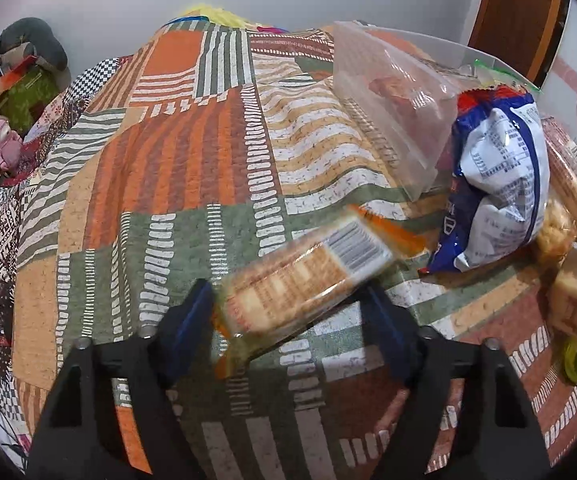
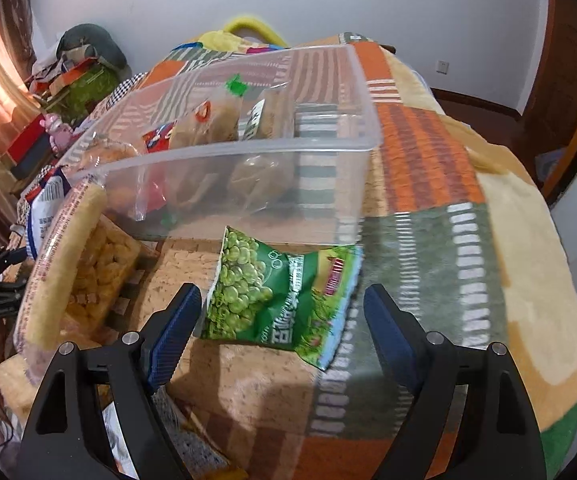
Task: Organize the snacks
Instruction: 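Grasp the green pea snack bag with the right tool while the left tool grasps the wrapped biscuit bar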
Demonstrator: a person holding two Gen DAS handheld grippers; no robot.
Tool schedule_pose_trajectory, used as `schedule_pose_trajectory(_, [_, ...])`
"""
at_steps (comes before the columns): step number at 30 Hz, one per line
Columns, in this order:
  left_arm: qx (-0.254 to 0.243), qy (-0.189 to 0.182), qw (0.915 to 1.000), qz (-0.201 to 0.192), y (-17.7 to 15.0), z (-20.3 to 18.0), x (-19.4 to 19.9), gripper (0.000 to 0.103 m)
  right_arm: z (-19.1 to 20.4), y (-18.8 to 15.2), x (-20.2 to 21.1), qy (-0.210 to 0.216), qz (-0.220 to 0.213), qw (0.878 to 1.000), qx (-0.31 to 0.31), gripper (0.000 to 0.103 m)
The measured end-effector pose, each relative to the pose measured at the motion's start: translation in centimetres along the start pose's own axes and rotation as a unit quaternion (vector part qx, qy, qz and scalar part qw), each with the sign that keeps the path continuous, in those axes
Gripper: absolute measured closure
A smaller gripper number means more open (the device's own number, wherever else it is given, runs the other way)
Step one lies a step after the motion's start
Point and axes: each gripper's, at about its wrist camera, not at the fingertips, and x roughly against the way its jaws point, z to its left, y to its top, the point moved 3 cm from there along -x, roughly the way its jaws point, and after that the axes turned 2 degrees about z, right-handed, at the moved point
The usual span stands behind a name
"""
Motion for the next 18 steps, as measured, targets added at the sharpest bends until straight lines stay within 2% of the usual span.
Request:
schedule_pose_trajectory(2, [-0.003,-0.001,1.0000,-0.001,-0.1,-0.2,0.2,0.050,0.2,-0.1,0.0,-0.004,-0.001,1.000,0.005,0.021])
schedule_pose_trajectory(3, [-0.003,-0.006,1.0000,0.001,-0.1,-0.3,0.3,0.054,0.3,-0.1,0.0,-0.006,-0.001,1.000,0.007,0.022])
schedule_pose_trajectory(4, [-0.004,-0.014,0.9999,0.005,-0.3,-0.5,0.5,0.061,0.3,-0.2,0.1,-0.007,-0.003,1.000,0.009,0.027])
schedule_pose_trajectory(5, [-0.004,-0.022,0.9997,0.009,-0.5,-0.8,0.7,0.063,0.3,-0.1,0.1,-0.006,-0.003,1.000,0.010,0.034])
schedule_pose_trajectory(7, [-0.010,-0.029,0.9995,0.012,-1.1,-1.5,1.3,0.063,0.3,-0.2,0.2,-0.008,-0.004,1.000,0.011,0.042])
schedule_pose_trajectory(11, [-0.015,-0.036,0.9992,-0.002,-2.1,-2.4,3.3,0.062,0.0,-0.4,0.5,-0.005,-0.009,1.000,0.008,0.051])
schedule_pose_trajectory(12, [-0.013,-0.033,0.9993,-0.008,-2.0,-2.3,3.8,0.061,-0.1,-0.5,0.6,-0.003,-0.009,1.000,0.007,0.052])
schedule_pose_trajectory(13, [-0.010,-0.028,0.9994,-0.015,-1.9,-2.2,4.2,0.052,-0.1,-0.6,0.6,-0.001,-0.011,1.000,0.007,0.054])
schedule_pose_trajectory(14, [-0.006,-0.021,0.9995,-0.025,-1.6,-2.0,4.7,0.038,0.0,-0.5,0.6,0.000,-0.012,1.000,0.007,0.055])
schedule_pose_trajectory(16, [-0.003,-0.006,0.9991,-0.042,-0.9,-1.6,5.0,0.026,0.0,-0.6,0.7,0.002,-0.014,1.000,0.007,0.057])
schedule_pose_trajectory(18, [-0.013,-0.007,0.9990,-0.043,0.2,-1.4,4.4,0.020,-0.1,-0.7,0.8,0.005,-0.016,1.000,0.006,0.058])
